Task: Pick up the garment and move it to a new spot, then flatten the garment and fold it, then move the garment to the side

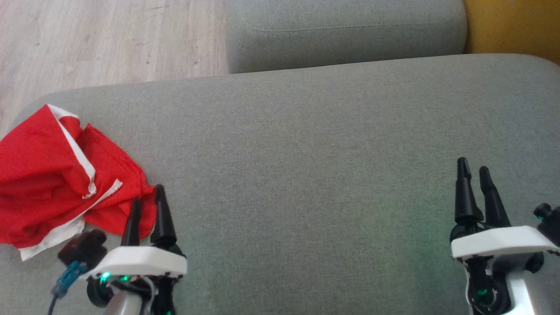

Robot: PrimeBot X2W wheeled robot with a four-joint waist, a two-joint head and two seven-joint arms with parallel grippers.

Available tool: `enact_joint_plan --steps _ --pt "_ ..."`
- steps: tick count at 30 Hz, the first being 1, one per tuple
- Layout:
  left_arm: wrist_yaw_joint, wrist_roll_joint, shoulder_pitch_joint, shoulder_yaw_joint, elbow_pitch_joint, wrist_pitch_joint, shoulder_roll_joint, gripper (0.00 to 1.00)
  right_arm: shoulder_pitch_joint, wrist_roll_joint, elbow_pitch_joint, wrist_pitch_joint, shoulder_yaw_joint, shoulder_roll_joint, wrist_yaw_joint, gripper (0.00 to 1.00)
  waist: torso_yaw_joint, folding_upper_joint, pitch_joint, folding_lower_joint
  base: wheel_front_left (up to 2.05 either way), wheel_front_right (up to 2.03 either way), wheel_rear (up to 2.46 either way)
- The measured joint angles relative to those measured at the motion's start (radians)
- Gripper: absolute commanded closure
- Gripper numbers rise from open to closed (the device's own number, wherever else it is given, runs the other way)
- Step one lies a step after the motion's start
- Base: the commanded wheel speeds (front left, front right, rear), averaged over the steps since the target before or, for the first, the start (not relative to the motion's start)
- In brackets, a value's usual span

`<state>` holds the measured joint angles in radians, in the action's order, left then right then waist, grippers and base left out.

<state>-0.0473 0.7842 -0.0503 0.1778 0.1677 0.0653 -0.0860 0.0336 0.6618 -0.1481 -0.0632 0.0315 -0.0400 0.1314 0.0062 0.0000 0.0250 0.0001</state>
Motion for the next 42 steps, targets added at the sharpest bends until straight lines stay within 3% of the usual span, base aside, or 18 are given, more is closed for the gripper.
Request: enact_joint_plan --steps 16,32,42 --pt "-0.130 -0.227 -0.065 0.193 0.058 0.043 -0.080 0.00 0.000 -0.272 0.020 -0.044 -0.042 -0.001 0.000 0.00 0.004 0.0000 0.001 0.0000 0.00 0.00 0.00" --pt "-0.232 -0.412 -0.121 0.359 0.098 0.087 -0.130 0.00 -0.003 -0.536 0.026 -0.088 -0.079 -0.001 0.000 0.00 0.004 0.0000 -0.002 0.0000 0.00 0.00 0.00" --pt "-0.261 -0.429 -0.132 0.393 0.075 0.122 -0.136 0.00 -0.003 -0.631 0.049 -0.119 -0.087 -0.001 0.000 0.00 0.007 0.0000 0.002 0.0000 0.00 0.00 0.00"
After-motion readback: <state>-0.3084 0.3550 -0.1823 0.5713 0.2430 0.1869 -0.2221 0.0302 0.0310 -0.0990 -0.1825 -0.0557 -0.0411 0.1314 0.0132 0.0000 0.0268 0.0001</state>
